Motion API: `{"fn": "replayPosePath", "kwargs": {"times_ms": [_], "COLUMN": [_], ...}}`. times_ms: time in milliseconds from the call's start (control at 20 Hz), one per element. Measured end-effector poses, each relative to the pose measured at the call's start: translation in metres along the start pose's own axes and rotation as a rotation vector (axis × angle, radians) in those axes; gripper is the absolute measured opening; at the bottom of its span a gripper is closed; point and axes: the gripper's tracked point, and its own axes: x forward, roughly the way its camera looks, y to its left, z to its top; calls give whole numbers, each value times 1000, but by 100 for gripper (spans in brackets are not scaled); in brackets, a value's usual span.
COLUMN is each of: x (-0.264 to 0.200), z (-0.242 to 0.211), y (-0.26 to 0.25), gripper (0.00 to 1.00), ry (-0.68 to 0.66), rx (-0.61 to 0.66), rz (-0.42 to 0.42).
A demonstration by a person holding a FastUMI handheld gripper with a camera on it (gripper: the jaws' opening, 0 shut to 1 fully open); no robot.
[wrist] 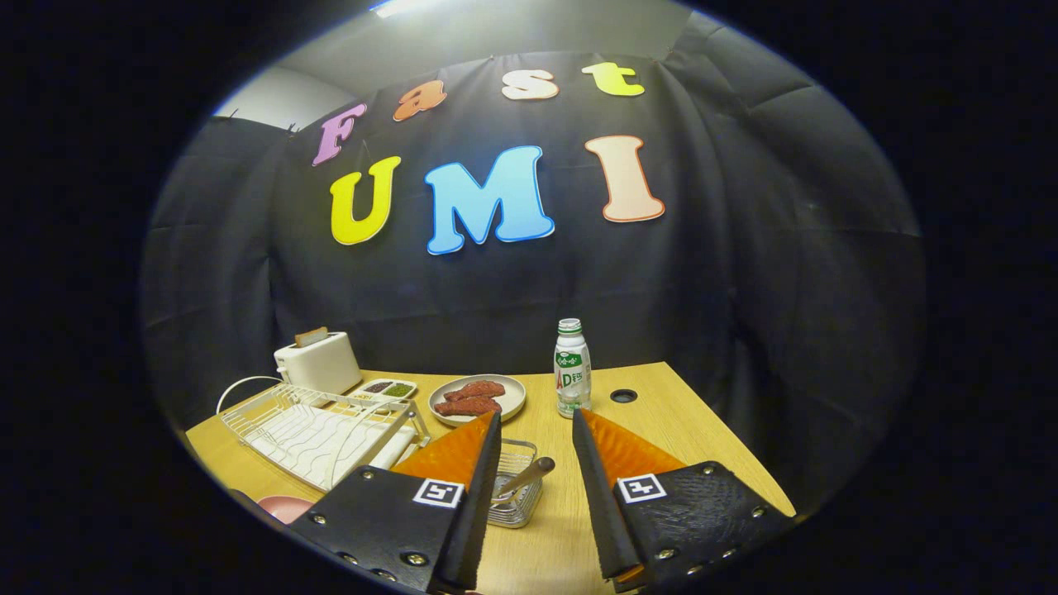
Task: Take the plate from the dish rack, then take the spoon from the basket and place it into the plate.
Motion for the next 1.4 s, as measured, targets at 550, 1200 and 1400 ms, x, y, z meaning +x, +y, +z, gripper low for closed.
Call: {"fn": "replayPosePath", "kwargs": {"times_ms": [550, 1200, 1400], "x": [39, 35, 29], "z": [-39, -20, 2], "y": [2, 29, 28], "gripper": [43, 4, 4], "ry": [24, 65, 53], "rx": [91, 4, -14], "rz": [-25, -14, -40]}}
